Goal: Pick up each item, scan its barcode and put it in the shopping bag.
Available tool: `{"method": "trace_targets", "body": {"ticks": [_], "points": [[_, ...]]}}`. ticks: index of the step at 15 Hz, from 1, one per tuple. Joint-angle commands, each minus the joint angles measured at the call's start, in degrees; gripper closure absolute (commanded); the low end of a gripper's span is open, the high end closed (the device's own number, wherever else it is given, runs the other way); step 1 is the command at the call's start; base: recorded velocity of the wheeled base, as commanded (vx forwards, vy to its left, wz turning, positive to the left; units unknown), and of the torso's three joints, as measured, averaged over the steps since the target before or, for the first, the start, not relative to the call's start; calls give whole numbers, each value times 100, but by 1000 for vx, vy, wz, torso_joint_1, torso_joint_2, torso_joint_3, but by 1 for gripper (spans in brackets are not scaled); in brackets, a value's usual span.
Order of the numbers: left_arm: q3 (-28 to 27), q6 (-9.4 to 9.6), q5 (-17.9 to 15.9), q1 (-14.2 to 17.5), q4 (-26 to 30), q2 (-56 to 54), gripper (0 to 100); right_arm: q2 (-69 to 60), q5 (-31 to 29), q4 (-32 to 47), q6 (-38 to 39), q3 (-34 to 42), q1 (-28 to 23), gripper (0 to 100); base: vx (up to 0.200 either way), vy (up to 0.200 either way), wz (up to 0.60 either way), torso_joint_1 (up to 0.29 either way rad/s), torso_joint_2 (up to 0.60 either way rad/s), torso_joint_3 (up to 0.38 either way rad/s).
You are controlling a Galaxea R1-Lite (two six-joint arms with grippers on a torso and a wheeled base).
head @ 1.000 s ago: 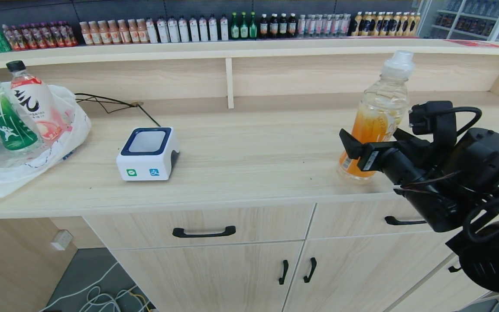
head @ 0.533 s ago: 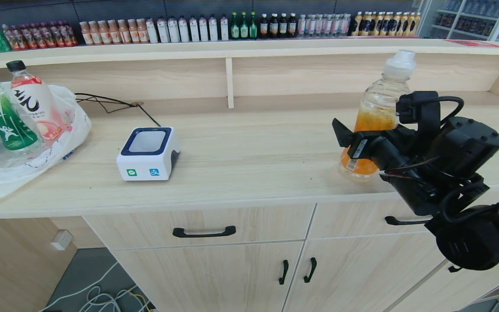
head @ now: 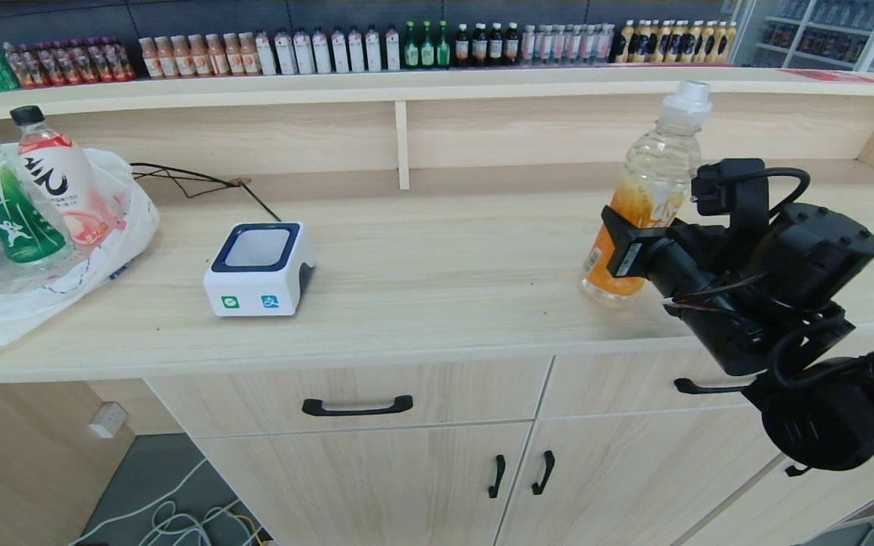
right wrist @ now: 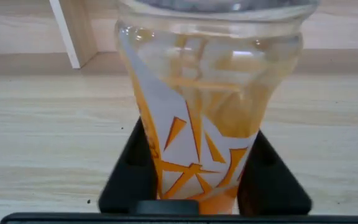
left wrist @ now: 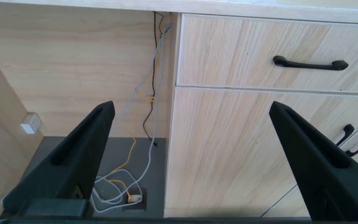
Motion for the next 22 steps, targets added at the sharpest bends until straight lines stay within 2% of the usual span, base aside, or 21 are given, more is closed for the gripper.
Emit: {"method": "trace_targets", "body": {"ticks": [1,13,18,22], "points": [[0,0,0,7,0,-2,0,-79,3,-10,6,-9,-1,100,0,0,0,0,0,0],[0,0,0,-1,0,-2,0,-395,293,43,23,-9,-10,100,0,0,0,0,0,0],[0,0,0,7,0,-2,0,-913,697,412,23,0,-71,100,0,0,0,0,0,0],[0,0,0,-1,0,-2,0,-1634,1154,1027,252,141,-124,100,0,0,0,0,0,0]]}}
